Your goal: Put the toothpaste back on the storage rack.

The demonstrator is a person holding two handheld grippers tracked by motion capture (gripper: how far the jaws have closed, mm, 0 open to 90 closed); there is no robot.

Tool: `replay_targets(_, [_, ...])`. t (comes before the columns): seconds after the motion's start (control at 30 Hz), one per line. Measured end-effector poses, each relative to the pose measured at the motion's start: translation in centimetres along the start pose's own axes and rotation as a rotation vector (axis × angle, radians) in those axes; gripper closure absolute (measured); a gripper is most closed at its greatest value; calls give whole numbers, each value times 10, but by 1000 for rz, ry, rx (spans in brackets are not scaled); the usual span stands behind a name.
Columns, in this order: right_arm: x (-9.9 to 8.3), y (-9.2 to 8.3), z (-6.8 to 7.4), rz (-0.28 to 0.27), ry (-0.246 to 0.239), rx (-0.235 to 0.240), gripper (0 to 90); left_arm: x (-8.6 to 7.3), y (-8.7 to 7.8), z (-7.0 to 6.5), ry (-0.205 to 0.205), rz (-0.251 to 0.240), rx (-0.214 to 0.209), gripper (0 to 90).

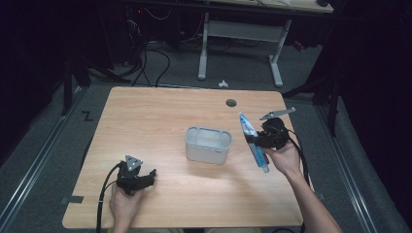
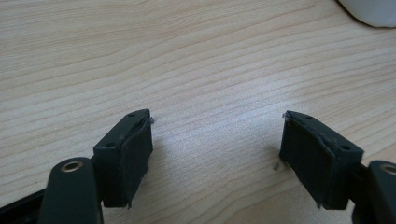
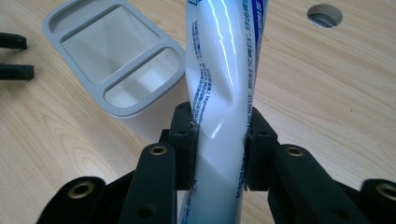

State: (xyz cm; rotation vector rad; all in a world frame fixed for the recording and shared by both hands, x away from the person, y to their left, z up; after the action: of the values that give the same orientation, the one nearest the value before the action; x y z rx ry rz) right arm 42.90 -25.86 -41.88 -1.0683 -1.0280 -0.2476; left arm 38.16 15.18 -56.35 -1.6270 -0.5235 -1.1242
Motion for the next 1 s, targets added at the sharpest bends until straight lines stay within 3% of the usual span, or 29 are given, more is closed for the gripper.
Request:
replay_targets(0.47, [14,-1,18,-23,-39,50,703,0,0,0,-1,0,-1,256])
replay_targets(1.0, [34,4,39,-103,-62,127,712,0,0,0,0,0,-1,255])
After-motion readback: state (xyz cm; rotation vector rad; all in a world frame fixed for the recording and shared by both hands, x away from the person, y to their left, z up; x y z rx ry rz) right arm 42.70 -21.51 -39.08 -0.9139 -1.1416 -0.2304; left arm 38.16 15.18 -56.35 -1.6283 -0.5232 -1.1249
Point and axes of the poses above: each handheld gripper's, and its own axes: y roughly forward along the jaws, x roughly out of its top, z roughly to its left, the point moved 4 cm from there along y, roughly forward along the jaws, and after that the axes turned 12 degrees about -z, right-handed, at the moved point
